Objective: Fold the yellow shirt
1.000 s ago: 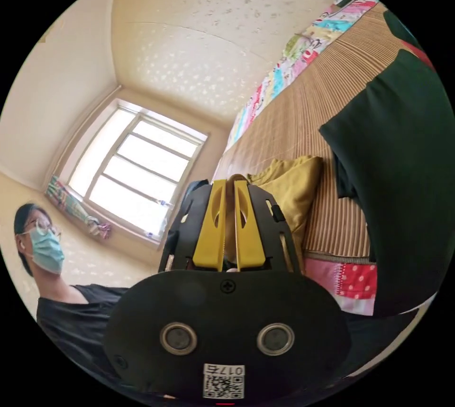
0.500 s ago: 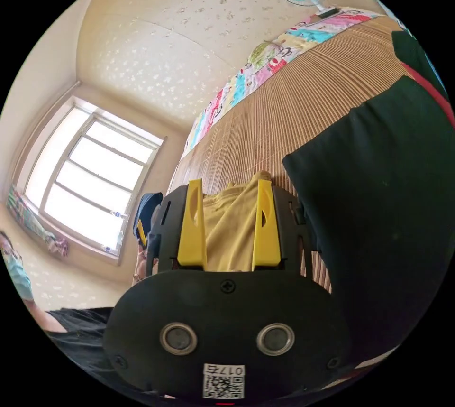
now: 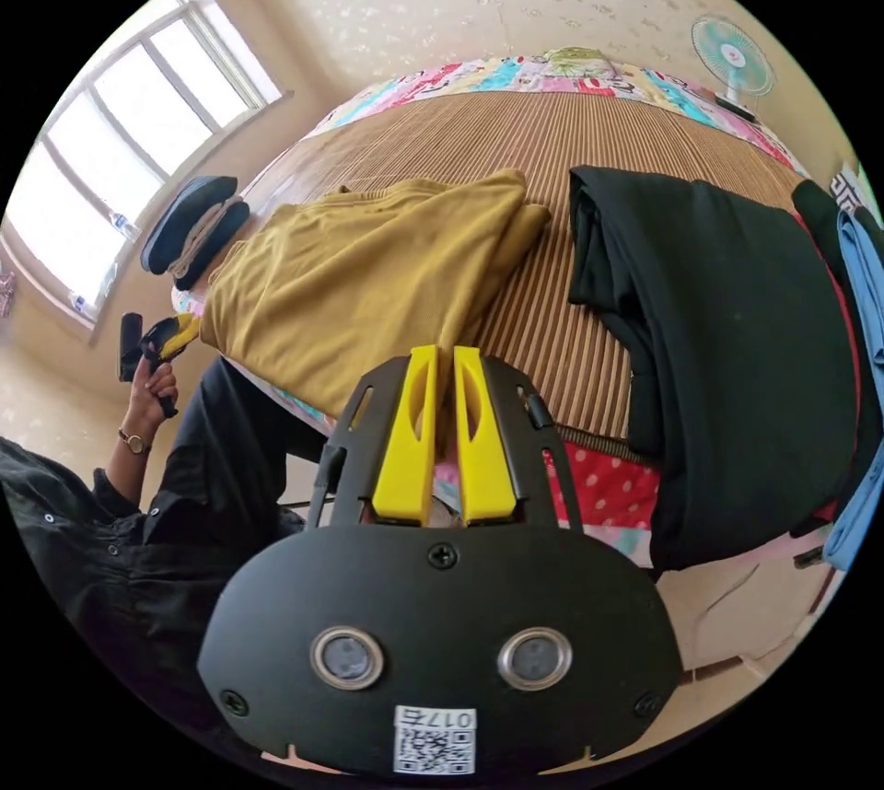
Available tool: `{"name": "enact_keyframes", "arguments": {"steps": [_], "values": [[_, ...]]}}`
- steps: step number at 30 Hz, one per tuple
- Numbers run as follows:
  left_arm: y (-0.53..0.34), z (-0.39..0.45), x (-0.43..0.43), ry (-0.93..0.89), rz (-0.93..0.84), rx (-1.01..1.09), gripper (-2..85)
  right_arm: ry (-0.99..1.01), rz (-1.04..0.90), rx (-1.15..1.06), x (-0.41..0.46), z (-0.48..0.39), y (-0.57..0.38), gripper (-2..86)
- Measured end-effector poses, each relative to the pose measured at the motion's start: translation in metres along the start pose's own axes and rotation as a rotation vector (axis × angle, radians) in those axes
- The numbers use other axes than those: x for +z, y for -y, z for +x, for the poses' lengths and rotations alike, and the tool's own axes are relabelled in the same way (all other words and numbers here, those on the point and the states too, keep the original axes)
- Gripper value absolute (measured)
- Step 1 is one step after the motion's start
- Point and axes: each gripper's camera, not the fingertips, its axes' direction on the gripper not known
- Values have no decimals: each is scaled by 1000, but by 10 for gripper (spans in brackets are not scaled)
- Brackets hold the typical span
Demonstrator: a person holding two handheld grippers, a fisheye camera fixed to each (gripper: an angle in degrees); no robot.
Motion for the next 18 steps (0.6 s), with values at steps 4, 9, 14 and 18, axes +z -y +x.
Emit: {"name": "enact_keyframes", "arguments": {"steps": [4,9,14,18], "values": [[4,7,1,86,-2,14,-7,121,79,101,-26,10,-11,29],[-7,2,3,212,22,-73,-4,42,-58,129,3,6,-29,22],[45,46,44,84,53,63,83,49,20,214,-13,11,-50,19],[114,73,98,205,-10,183,115,160,60,242,-24,15,-54,15]]}}
